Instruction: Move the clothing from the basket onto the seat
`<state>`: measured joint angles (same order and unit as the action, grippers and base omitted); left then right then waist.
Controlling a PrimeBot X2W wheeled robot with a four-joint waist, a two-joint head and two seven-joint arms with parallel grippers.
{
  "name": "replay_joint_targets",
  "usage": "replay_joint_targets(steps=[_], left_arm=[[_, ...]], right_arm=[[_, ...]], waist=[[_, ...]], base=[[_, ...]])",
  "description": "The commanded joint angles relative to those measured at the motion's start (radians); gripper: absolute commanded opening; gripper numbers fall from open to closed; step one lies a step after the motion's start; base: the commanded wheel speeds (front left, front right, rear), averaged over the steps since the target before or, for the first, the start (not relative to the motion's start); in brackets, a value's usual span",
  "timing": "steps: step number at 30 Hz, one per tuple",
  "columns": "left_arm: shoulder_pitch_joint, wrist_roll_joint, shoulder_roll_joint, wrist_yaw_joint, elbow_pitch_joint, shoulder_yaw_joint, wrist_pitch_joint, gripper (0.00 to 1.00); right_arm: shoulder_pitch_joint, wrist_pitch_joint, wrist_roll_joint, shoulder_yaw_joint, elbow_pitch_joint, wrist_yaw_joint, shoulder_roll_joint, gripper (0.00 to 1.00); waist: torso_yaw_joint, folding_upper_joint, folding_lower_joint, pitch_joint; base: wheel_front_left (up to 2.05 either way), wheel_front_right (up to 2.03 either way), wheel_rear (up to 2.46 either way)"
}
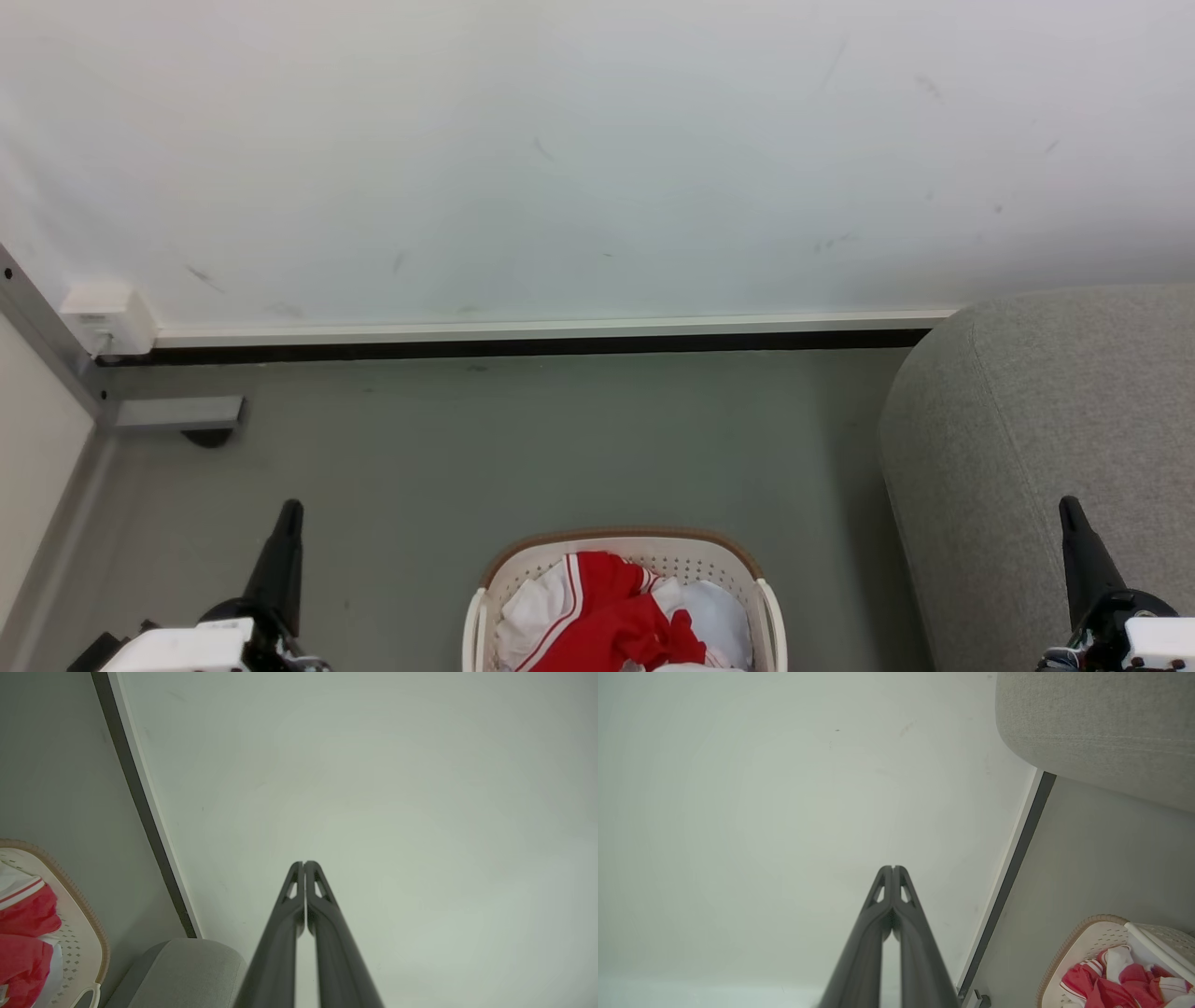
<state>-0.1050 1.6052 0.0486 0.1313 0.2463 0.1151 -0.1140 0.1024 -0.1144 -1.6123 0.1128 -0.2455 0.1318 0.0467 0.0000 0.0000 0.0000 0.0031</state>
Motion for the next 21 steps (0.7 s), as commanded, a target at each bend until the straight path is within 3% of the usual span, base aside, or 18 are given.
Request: replay_joint_targets(steps=[1,21], left_arm=[[-0.008,0.015,0.002,0.002,-0.004,0.001,-0.003,0.00],[-0.008,0.015,0.002,0.002,-0.004,0.001,-0.003,0.00]], right_arm=[[0.012,-0.003,-0.001,0.003,0.004,-0.002,0.007,0.00],[0.013,-0.002,-0.001,0.003,0.004,-0.002,0.007,0.00]], waist=[[0.000,0.0000,0.0000,0.000],[0.000,0.0000,0.0000,0.000]], base=[[0.00,0.00,0.00],[0.00,0.00,0.00]])
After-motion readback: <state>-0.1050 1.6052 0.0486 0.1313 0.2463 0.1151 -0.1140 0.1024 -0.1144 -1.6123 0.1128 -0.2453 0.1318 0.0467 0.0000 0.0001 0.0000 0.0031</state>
